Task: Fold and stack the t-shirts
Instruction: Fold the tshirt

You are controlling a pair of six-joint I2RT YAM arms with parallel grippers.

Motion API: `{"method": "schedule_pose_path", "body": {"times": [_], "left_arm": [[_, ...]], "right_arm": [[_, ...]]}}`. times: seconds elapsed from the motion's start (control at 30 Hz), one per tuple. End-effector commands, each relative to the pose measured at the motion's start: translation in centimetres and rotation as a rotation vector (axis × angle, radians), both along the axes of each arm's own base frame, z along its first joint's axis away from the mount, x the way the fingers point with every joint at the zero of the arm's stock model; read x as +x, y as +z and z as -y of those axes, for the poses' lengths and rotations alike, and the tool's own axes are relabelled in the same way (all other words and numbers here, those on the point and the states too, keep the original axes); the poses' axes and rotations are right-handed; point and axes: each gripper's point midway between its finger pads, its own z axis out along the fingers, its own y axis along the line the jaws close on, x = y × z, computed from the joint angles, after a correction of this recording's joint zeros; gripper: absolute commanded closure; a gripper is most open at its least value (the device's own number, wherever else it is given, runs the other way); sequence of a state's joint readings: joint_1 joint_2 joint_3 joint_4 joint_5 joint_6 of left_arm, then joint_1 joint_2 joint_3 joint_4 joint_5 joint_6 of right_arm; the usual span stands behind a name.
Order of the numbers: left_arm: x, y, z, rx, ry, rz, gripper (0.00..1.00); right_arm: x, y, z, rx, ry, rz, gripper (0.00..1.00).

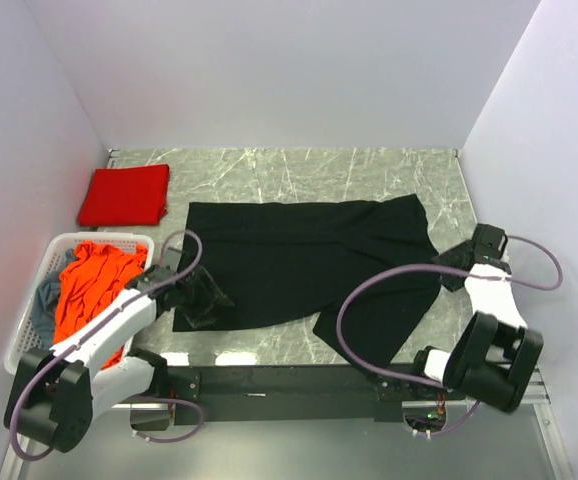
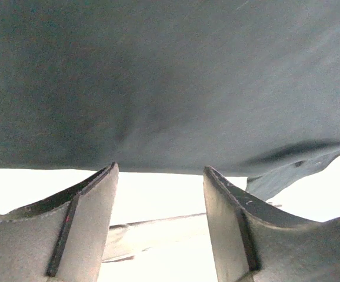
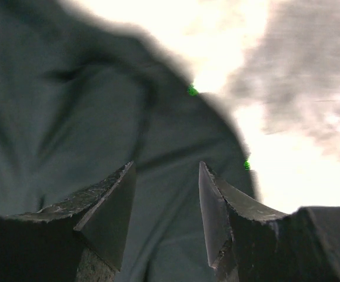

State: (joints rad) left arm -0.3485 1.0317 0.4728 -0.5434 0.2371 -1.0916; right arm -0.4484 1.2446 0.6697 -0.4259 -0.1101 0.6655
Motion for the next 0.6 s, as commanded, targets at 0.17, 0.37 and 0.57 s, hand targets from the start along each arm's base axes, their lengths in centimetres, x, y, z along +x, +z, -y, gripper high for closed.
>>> {"method": "schedule_pose_path", "body": {"times": [0.17,0.37,0.57], "left_arm": [[11.6,5.9,-4.9,0.149,0.119,0.225,0.31],[18.2,8.2,-8.6,0.244,0.17,0.318,0.37],[22.6,7.6,-10.0,0.319,0.153,0.328,0.38]], "right_arm": [[3.8,6.4,-4.3,-0.141,0.255,0.163,0.48],[5.7,8.1,-4.6,-0.14,0.31,0.202,0.52],[8.5,8.6,-4.0,-0.154,0.329,0.207,0.53]]}}
